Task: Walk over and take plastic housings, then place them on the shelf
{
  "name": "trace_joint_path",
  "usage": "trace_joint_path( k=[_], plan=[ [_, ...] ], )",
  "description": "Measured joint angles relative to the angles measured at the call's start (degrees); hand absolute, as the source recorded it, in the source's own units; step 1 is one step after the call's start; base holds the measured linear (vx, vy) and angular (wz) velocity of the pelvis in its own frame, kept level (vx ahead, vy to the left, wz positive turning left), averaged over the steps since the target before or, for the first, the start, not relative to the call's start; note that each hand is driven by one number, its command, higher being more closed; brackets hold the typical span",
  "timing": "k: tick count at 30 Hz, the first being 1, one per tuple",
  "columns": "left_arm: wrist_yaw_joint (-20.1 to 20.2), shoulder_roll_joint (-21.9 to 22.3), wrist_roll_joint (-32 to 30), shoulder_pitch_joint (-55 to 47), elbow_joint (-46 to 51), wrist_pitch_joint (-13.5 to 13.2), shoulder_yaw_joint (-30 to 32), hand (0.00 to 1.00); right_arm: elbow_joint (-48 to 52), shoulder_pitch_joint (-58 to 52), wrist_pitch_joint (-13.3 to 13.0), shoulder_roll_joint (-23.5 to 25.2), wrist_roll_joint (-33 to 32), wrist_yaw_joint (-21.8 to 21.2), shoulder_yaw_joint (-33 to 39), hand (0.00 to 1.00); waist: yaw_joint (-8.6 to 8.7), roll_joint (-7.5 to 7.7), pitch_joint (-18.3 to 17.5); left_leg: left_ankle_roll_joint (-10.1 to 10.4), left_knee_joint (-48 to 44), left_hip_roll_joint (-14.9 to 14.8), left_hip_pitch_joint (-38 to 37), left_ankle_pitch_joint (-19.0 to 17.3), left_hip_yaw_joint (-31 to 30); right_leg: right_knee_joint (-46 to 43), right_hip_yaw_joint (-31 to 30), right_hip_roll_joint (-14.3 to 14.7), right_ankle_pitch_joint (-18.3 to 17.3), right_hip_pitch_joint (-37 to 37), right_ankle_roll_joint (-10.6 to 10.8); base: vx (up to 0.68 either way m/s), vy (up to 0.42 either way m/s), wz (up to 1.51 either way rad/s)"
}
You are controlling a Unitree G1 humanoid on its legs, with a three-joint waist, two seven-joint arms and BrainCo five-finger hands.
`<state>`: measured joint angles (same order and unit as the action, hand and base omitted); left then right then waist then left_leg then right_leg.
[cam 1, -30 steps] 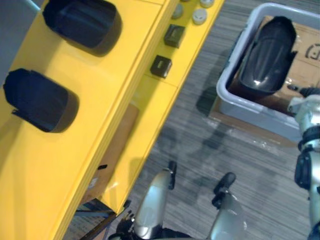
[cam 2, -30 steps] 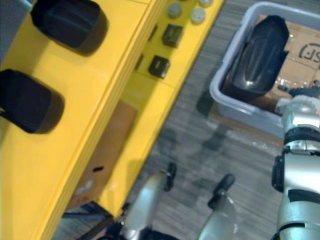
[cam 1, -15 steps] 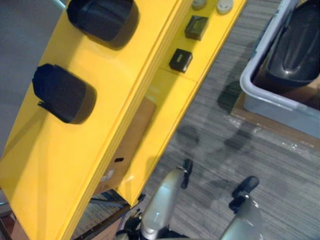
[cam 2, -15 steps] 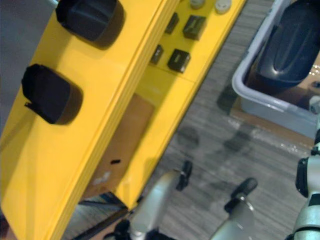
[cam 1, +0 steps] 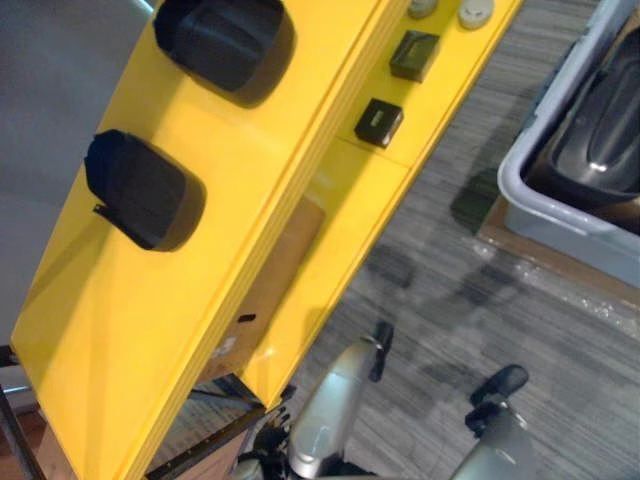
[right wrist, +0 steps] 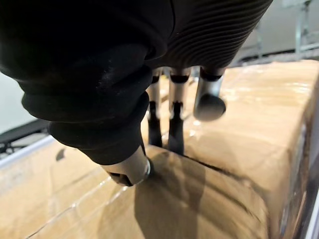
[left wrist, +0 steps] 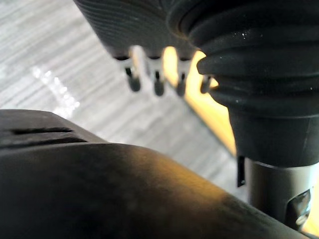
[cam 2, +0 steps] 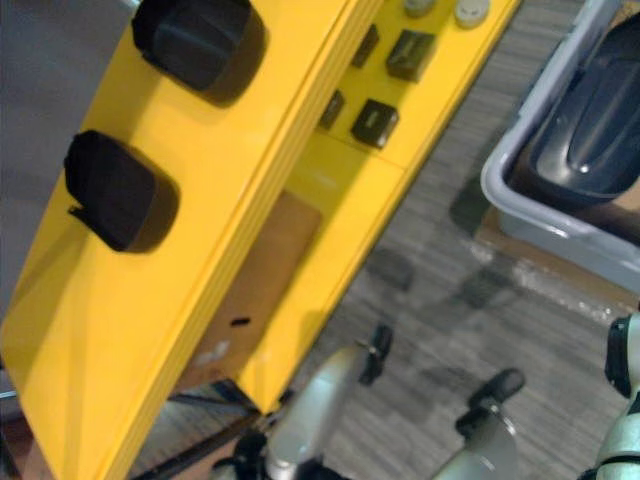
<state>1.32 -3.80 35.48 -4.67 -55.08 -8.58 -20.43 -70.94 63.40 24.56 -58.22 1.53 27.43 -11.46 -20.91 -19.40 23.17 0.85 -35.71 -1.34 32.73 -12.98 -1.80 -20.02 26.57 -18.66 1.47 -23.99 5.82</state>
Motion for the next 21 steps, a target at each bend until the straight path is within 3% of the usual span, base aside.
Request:
trace_joint_path(
  k=[1, 6, 11, 14, 17, 21],
  plan=[
    [-0.05, -0.01, 0.0, 0.0, 0.04, -0.18, 0.0, 0.0, 0.01, 0.04, -0.77, 0.07, -0.65, 0.94, 0.01, 0.0, -0.03, 0.04, 0.03, 0.03, -0.03, 0.0, -0.15, -0.05, -0.09, 0.2, 0.05, 0.02, 0.0, 0.21, 0.0, -0.05, 0.052, 0.06],
    [-0.91, -0.12, -0.07, -0.07, 0.99, -0.77, -0.18, 0.0, 3.34, 3.11, -12.93, 1.98, -0.75, 13.25, -0.02, 0.0, -0.03, 0.12, 0.1, -0.01, -0.08, -0.01, -0.81, -0.22, -0.15, 0.71, 0.15, 0.17, 0.07, 1.17, 0.13, -0.03, 0.042, 0.01],
    [-1.34, -0.18, -0.04, -0.08, 1.1, -0.92, -0.45, 0.0, 7.5, 4.84, -20.28, 4.62, 1.26, 20.26, -0.05, 0.0, -0.05, 0.16, 0.12, -0.01, 0.26, 0.06, -1.83, -0.21, -0.11, 0.44, 0.18, -0.16, 0.08, 2.13, 0.33, 0.0, 0.03, 0.01],
    [-1.37, -0.2, -0.05, -0.07, 1.05, -0.93, -0.45, 0.0, 7.66, 6.48, -21.93, 5.84, 1.73, 21.48, -0.12, 0.0, -0.21, 0.21, 0.16, -0.01, 0.66, 0.31, -2.18, -0.2, -0.18, 0.0, 0.23, -0.33, -0.13, 2.25, 0.52, -0.01, 0.021, 0.04],
    [-1.36, -0.22, -0.05, -0.07, 0.93, -0.98, -0.45, 0.0, 7.64, 6.56, -21.74, 7.18, 1.15, 21.34, -0.87, 0.0, -0.22, 0.27, 0.21, -0.01, 1.19, 0.62, -2.59, -0.2, -0.31, -0.91, 0.25, -0.8, -0.92, 2.34, 0.7, -0.02, 0.016, 0.05],
    [-1.3, -0.21, -0.03, -0.04, 0.86, -1.05, -0.48, 0.0, 7.35, 6.55, -19.06, 7.67, -2.0, 20.16, -1.68, 0.0, -0.37, 0.27, 0.21, 0.0, 1.36, 0.91, -2.58, -0.2, -0.7, -1.82, 0.6, -1.47, -1.38, 2.21, 0.9, 0.0, 0.021, 0.08]
  ],
)
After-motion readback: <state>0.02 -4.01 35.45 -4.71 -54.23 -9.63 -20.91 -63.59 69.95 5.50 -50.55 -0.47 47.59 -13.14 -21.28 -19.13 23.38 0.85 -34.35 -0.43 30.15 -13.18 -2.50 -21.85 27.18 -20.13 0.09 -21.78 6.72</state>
